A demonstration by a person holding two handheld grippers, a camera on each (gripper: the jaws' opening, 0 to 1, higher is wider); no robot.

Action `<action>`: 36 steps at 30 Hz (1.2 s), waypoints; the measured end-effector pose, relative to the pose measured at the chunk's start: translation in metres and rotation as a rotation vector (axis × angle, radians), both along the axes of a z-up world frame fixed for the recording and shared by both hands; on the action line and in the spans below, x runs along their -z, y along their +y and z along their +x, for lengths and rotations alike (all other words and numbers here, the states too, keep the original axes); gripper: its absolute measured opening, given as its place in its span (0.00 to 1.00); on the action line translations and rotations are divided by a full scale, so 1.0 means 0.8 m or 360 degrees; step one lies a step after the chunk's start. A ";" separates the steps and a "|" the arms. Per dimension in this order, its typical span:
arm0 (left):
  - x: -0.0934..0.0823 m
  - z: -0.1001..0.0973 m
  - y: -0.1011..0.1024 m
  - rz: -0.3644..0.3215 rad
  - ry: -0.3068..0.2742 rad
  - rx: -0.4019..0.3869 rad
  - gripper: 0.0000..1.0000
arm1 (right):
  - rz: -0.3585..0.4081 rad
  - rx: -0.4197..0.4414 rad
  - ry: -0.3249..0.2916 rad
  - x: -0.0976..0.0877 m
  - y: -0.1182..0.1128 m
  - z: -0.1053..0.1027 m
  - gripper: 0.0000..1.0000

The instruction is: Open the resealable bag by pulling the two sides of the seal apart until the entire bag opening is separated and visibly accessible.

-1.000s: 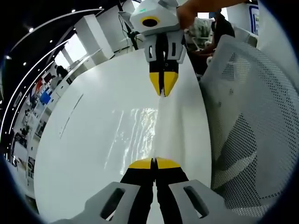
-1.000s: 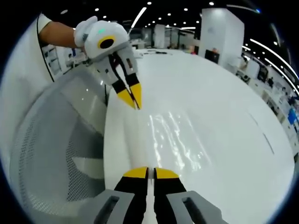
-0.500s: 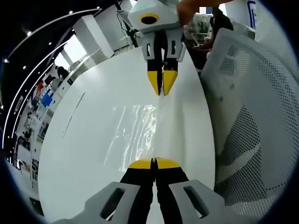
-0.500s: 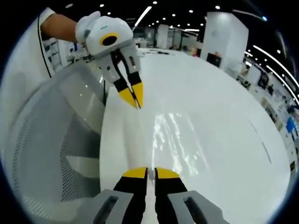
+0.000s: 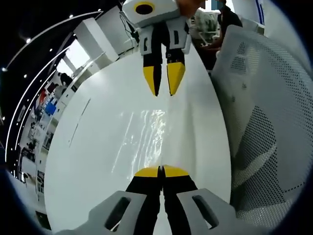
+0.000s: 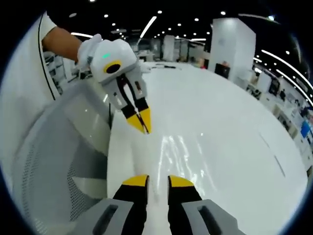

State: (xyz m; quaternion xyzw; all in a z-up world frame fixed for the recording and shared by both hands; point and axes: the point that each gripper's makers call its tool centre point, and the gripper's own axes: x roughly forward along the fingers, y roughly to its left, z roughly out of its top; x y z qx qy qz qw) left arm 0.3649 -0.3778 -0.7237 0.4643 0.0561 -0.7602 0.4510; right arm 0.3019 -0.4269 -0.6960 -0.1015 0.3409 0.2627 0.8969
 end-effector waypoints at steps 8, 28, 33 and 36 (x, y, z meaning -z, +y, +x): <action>0.002 0.000 0.003 -0.0002 -0.0015 0.0012 0.00 | 0.0047 0.0040 -0.0036 -0.011 0.006 0.019 0.17; -0.001 -0.001 0.006 -0.0025 -0.0050 0.0052 0.00 | 0.0047 0.0049 0.0039 -0.003 0.000 0.023 0.23; -0.003 -0.003 0.003 -0.0039 -0.0046 0.0053 0.00 | 0.0043 0.0023 0.0050 0.001 0.008 0.026 0.23; -0.005 -0.004 0.001 -0.0053 -0.0054 0.0060 0.00 | 0.0040 0.0013 0.0057 0.004 0.011 0.027 0.23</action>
